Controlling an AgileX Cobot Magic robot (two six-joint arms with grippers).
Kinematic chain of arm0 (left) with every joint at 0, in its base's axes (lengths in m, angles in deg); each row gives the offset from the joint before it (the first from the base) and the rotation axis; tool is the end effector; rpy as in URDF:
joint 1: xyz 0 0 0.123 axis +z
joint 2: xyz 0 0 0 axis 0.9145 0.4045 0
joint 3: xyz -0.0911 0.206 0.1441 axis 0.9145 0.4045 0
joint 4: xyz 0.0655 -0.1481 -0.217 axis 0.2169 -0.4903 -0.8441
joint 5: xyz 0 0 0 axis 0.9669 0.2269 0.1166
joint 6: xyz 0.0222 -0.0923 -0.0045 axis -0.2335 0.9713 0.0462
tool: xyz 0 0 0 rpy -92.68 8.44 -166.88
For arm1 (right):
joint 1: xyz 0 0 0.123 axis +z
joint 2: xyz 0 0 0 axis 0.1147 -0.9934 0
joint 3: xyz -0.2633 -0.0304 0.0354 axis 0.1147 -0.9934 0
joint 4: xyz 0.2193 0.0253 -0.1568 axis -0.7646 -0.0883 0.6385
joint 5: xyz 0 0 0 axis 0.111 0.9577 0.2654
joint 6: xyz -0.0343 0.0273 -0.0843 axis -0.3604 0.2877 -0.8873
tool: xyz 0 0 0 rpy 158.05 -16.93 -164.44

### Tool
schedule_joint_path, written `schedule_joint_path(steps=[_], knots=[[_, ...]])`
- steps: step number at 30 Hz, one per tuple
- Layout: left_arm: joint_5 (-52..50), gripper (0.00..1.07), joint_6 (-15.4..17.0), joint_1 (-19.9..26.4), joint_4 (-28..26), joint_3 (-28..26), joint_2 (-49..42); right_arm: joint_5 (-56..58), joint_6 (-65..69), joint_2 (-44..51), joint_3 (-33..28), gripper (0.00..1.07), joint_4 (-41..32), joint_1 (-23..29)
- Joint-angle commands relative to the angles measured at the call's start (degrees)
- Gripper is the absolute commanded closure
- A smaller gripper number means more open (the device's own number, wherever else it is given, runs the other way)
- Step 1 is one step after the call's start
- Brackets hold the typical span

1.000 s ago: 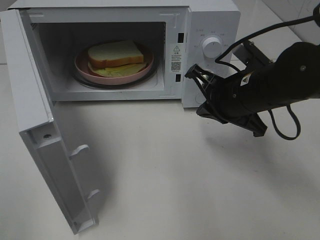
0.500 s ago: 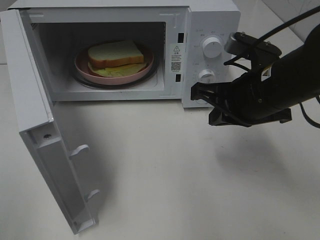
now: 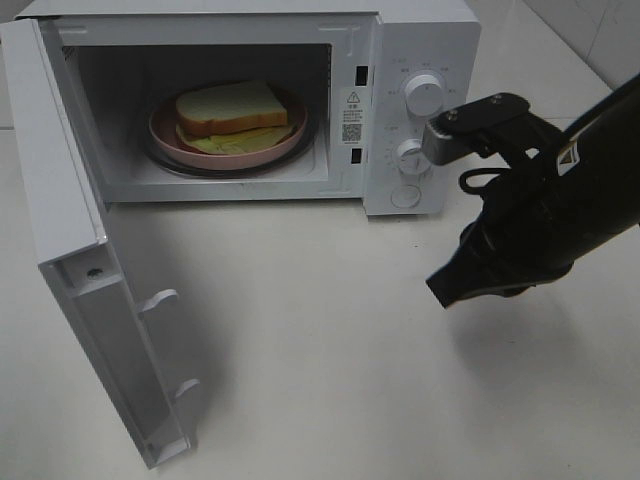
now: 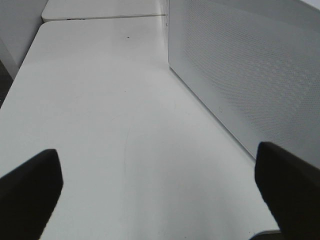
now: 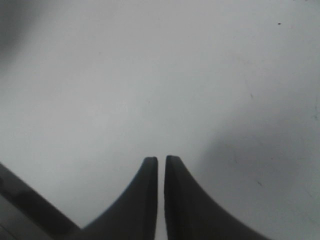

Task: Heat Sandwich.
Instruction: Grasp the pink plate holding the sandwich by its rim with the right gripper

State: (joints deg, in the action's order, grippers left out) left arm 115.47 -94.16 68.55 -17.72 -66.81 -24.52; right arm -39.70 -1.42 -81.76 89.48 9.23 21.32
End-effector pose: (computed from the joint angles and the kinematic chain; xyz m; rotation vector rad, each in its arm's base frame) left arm 0.0338 -0.0060 0.2858 0.0652 2.0235 -0.0156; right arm 0.2423 0.1391 0.1801 -0.8555 2.5511 0.2442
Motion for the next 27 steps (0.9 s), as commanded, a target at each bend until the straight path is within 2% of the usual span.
schedule_joint_path(steps=[1, 8, 19, 26, 27], knots=[[-0.46, 0.07, 0.06, 0.23, -0.06, 0.11, -1.32, 4.81, -10.49, 0.34, 0.86, 0.98, 0.11, 0.06], [-0.46, 0.07, 0.06, 0.23, -0.06, 0.11, -1.32, 6.93, -22.23, 0.34, 1.89, 0.96, 0.29, 0.06], [-0.46, 0.07, 0.06, 0.23, -0.06, 0.11, -1.32, 7.56, -51.85, 0.34, 2.01, 0.94, 0.34, 0.06], [-0.46, 0.07, 0.06, 0.23, -0.06, 0.11, -1.32, 7.33, -57.93, 0.34, 2.01, 0.91, 2.46, 0.06], [-0.46, 0.07, 0.06, 0.23, -0.06, 0.11, -1.32, 7.33, -57.81, 0.34, 2.01, 0.87, 4.58, 0.06]])
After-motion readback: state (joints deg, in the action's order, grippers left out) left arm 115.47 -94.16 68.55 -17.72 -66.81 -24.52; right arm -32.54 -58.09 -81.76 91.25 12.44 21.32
